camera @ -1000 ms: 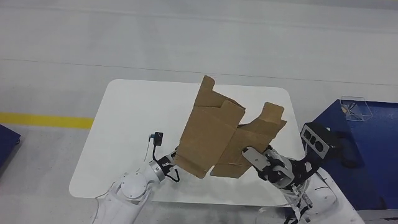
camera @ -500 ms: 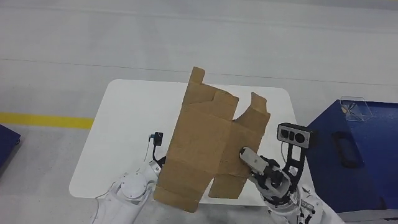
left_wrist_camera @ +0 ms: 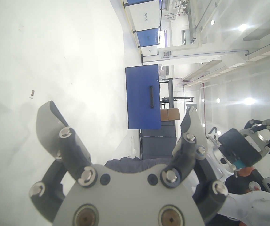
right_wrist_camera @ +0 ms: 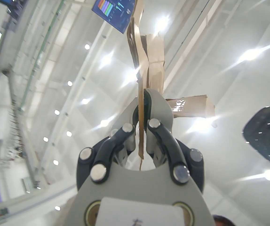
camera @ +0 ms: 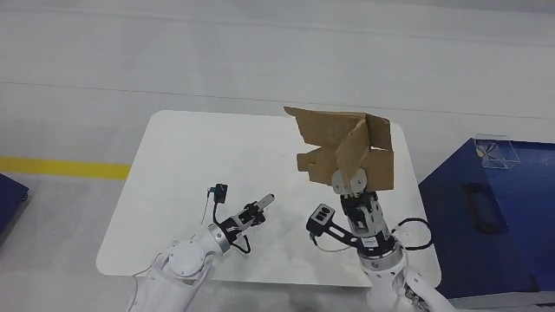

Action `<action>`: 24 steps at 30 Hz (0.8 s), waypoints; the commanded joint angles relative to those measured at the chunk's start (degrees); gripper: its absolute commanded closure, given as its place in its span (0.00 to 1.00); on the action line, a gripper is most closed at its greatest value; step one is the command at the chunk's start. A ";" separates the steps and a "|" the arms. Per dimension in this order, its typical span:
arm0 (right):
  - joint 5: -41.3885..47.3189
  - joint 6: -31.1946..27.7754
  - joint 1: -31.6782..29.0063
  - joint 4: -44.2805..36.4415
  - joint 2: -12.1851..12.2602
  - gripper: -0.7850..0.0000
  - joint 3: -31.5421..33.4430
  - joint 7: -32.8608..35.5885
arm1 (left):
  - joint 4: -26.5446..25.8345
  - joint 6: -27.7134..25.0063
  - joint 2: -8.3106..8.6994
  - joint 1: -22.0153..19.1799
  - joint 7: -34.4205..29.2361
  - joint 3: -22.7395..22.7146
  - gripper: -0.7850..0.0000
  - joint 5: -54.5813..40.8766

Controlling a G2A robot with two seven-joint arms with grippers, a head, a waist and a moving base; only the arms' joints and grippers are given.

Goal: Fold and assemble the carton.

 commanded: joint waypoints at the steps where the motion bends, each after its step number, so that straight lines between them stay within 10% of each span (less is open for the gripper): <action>1: -0.26 0.41 0.17 0.29 -0.33 1.00 -0.57 -0.16 | 0.00 0.00 0.00 0.00 0.00 0.00 0.00 0.00; 7: -18.20 -7.29 0.50 -0.02 -0.70 1.00 3.36 5.13 | 0.00 0.00 0.00 0.00 0.00 0.00 0.00 0.00; 18: -86.51 -40.68 -1.17 9.98 0.44 1.00 17.72 14.69 | -3.87 -0.65 0.67 0.22 0.46 -3.22 0.00 0.13; 24: -94.12 -39.26 -2.39 15.13 0.22 1.00 16.30 15.40 | -11.23 -0.51 2.25 1.56 -10.79 -10.53 0.00 -10.79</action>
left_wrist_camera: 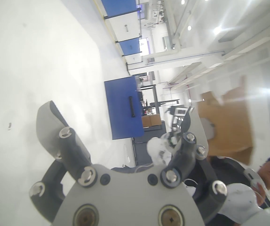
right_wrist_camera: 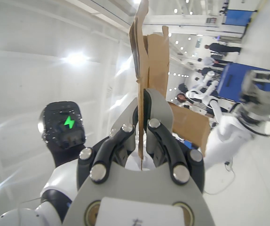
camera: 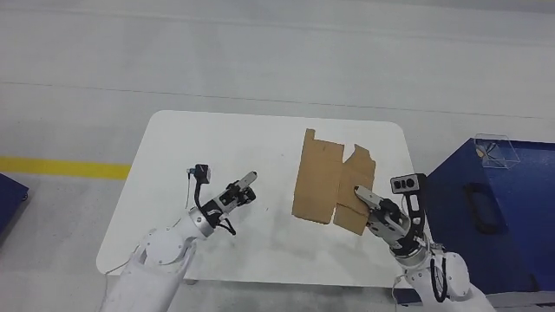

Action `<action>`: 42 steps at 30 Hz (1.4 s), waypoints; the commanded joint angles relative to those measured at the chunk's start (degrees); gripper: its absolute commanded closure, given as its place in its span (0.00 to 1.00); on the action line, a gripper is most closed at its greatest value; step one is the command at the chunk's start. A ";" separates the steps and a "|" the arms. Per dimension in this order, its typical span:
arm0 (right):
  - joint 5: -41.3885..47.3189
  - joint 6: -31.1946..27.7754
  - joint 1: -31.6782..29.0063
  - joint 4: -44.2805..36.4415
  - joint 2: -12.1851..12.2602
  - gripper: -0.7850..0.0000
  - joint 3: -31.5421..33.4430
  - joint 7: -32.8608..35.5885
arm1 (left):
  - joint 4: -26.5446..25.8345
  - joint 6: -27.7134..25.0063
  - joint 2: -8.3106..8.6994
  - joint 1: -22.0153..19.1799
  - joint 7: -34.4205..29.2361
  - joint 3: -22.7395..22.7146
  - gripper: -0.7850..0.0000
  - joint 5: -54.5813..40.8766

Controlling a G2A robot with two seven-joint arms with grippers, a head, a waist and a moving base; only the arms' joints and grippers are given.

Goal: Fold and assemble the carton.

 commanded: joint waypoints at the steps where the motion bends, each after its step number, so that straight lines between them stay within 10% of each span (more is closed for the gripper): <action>1: -0.81 0.90 0.11 1.42 -0.13 1.00 -0.89 0.87 | -2.60 1.01 0.46 0.58 -5.54 -1.75 0.00 -4.46; 8: -1.19 3.60 1.93 5.25 -1.02 1.00 -5.84 4.03 | -8.18 12.03 1.40 1.33 -22.06 -2.04 0.00 -14.37; 15: -2.80 4.04 3.46 7.21 -1.91 1.00 -9.36 4.16 | -9.04 14.34 1.46 1.58 -27.45 0.32 1.00 -17.76; 22: -3.73 4.34 4.10 7.60 -2.40 1.00 -10.55 3.27 | -8.90 14.05 1.58 1.71 -28.48 0.32 1.00 -18.61; 23: -3.73 4.34 4.10 7.60 -2.40 0.63 -10.55 3.27 | -8.90 14.05 1.58 1.71 -28.48 0.32 1.00 -18.61; 24: -3.73 4.34 4.10 7.60 -2.40 0.00 -10.55 3.27 | -8.90 14.05 1.58 1.71 -28.48 0.32 1.00 -18.61; 30: -4.23 3.79 4.19 7.31 -2.45 0.00 -10.15 1.91 | -10.32 12.23 1.67 2.16 -25.09 -0.52 1.00 -16.76; 37: -23.32 -25.42 5.34 10.82 -3.75 0.00 -6.83 -10.72 | -14.14 -3.95 -0.17 6.66 -1.73 1.30 1.00 -18.94; 42: -29.01 -31.77 6.40 13.44 -5.16 0.00 -10.36 -15.24 | -9.80 -6.97 -2.37 5.87 -1.31 9.75 1.00 -32.27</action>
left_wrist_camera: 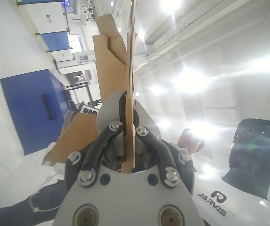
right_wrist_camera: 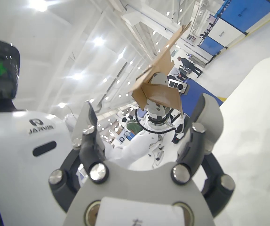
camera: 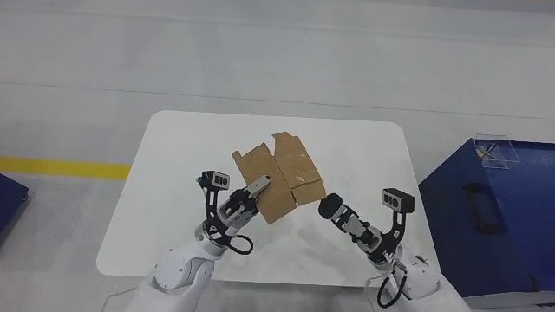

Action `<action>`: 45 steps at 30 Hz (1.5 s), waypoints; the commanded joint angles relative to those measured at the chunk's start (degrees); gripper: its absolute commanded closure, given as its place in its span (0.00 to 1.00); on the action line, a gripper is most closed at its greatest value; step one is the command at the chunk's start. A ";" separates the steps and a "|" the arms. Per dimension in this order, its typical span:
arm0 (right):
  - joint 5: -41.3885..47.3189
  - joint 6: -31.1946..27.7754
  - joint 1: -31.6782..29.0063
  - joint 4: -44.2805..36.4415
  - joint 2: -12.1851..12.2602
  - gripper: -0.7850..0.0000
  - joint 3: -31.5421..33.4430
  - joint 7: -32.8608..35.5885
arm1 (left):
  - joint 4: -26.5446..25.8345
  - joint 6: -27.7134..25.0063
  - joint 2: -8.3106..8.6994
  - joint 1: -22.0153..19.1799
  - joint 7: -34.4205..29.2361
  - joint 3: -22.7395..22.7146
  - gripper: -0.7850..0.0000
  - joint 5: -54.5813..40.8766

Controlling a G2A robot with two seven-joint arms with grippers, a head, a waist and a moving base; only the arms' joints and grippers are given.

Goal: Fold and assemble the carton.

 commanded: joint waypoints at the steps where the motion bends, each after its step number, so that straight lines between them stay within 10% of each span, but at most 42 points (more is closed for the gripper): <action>1: 0.41 0.19 1.08 0.62 -0.34 0.00 -0.98 -0.63 | 3.80 0.73 -0.71 -1.76 -2.11 2.58 1.00 -7.74; 8: -11.74 0.19 2.28 2.16 -2.04 0.00 -1.12 -7.36 | 11.09 1.06 -2.66 -5.70 -6.55 6.91 1.00 -16.00; 14: -16.45 0.19 2.82 2.35 -2.95 1.00 -2.55 -9.67 | 13.71 1.42 -3.51 -6.98 -6.97 7.88 1.00 -16.77; 23: -19.89 0.19 3.43 4.06 -3.54 1.00 -2.96 -12.29 | 14.84 2.02 -3.99 -7.36 -8.82 6.77 1.00 -17.72; 26: -19.32 0.19 3.55 4.59 -3.63 1.00 -3.40 -12.42 | 15.28 1.62 -4.03 -7.42 -8.37 6.03 0.00 -16.67; 38: -17.48 6.25 3.55 2.45 -2.72 1.00 -2.27 -6.34 | 21.39 -1.17 -1.18 -7.02 6.14 -10.11 0.00 -4.40; 45: -25.17 11.92 0.46 -6.78 -1.06 1.00 0.47 3.37 | 9.47 4.85 0.02 -4.66 7.00 -13.40 0.00 3.19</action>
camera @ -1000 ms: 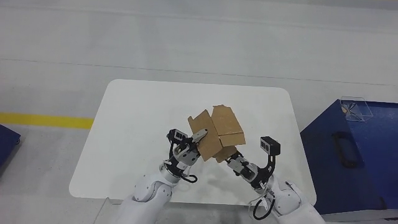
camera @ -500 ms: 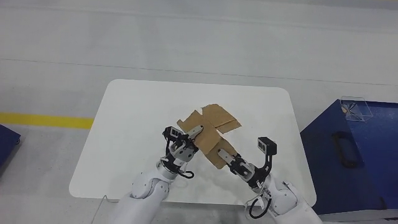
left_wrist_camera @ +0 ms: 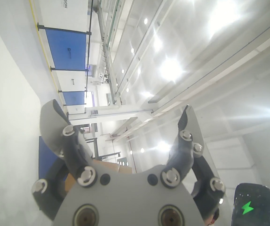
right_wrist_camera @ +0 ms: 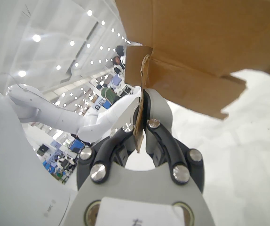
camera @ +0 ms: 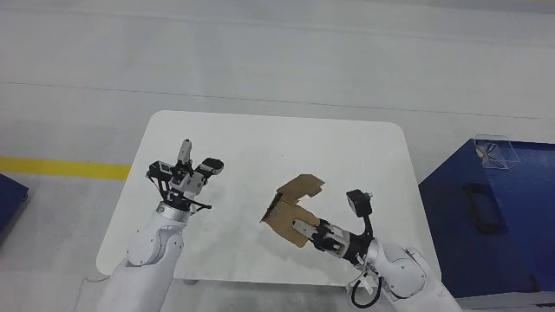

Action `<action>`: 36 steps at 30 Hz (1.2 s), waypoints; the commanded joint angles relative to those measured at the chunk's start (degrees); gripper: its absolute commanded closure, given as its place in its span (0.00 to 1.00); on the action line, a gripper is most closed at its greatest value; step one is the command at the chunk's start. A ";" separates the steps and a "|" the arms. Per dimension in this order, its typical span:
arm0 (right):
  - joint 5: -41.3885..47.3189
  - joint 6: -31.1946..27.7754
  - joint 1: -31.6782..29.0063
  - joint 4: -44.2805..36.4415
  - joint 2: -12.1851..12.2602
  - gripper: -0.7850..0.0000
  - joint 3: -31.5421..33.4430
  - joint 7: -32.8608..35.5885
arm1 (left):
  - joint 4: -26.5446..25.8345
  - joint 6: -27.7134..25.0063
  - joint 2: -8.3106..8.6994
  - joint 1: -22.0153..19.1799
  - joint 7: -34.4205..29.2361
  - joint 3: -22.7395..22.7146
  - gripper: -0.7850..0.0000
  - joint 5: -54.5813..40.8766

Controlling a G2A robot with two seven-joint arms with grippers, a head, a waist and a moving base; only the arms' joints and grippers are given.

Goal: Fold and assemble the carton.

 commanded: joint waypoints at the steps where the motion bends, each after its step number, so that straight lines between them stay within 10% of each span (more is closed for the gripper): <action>1: -2.02 1.17 -1.09 -2.93 0.43 1.00 0.46 2.92 | -5.15 2.66 -0.04 0.87 -1.53 1.10 0.00 -0.15; 9: -6.08 4.09 -4.62 -11.31 2.10 1.00 2.57 12.17 | -14.54 12.93 -0.01 1.58 -8.04 4.69 0.00 -1.53; 19: -3.20 3.61 -5.92 -13.21 2.94 1.00 4.20 11.20 | -9.97 31.07 1.33 -0.34 -24.91 5.69 0.00 -1.30; 33: 6.44 5.15 -6.40 -12.80 2.89 1.00 1.62 10.27 | -4.96 30.55 1.60 -1.46 -27.91 3.56 0.00 -6.38; 36: 11.57 6.48 -5.29 -11.06 3.34 1.00 2.52 13.54 | -6.55 24.04 2.66 -1.96 -23.65 -0.12 0.00 5.14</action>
